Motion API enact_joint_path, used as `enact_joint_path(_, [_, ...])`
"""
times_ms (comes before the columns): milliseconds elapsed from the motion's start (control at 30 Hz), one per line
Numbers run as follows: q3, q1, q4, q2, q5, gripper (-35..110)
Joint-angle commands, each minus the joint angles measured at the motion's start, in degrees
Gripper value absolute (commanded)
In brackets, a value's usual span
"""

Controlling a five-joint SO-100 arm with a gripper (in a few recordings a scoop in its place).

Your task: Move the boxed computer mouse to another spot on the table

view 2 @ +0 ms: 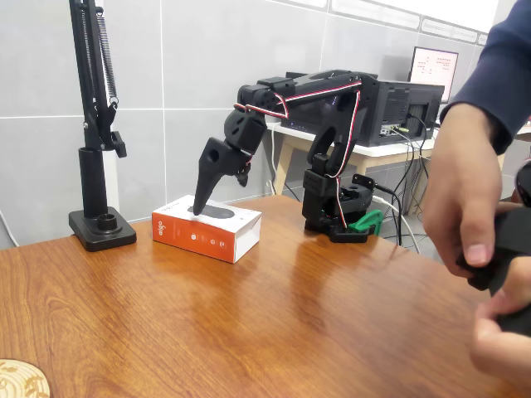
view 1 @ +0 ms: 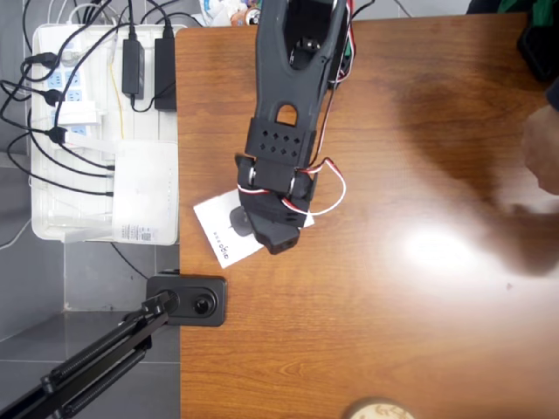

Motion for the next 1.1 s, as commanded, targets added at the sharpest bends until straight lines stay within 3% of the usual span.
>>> enact_joint_path(0, [-1.2,-0.7,0.8,1.9,0.0,104])
enact_joint_path(100, [-2.3,-1.0,2.5,2.6,0.0,104])
enact_joint_path(167, [-5.4,-1.2,5.5,3.2,-0.4,95])
enact_joint_path(267, [-18.6,-1.2,15.7,2.4,-0.4,60])
enact_joint_path(400, [-43.7,-0.8,31.4,-3.0,-0.4,0])
enact_joint_path(433, [-46.1,-1.0,29.6,-2.4,0.2,0])
enact_joint_path(500, [-40.3,-0.4,11.2,3.5,3.7,0])
enact_joint_path(567, [-26.7,-0.2,-17.7,11.6,2.7,1])
enact_joint_path(633, [-17.1,-0.4,-44.1,14.7,-8.6,1])
enact_joint_path(700, [-10.4,1.9,-68.7,15.2,-28.4,0])
enact_joint_path(733, [-9.2,2.9,-77.7,14.6,-30.5,0])
enact_joint_path(1067, [-15.2,7.6,-136.4,3.7,-38.2,0])
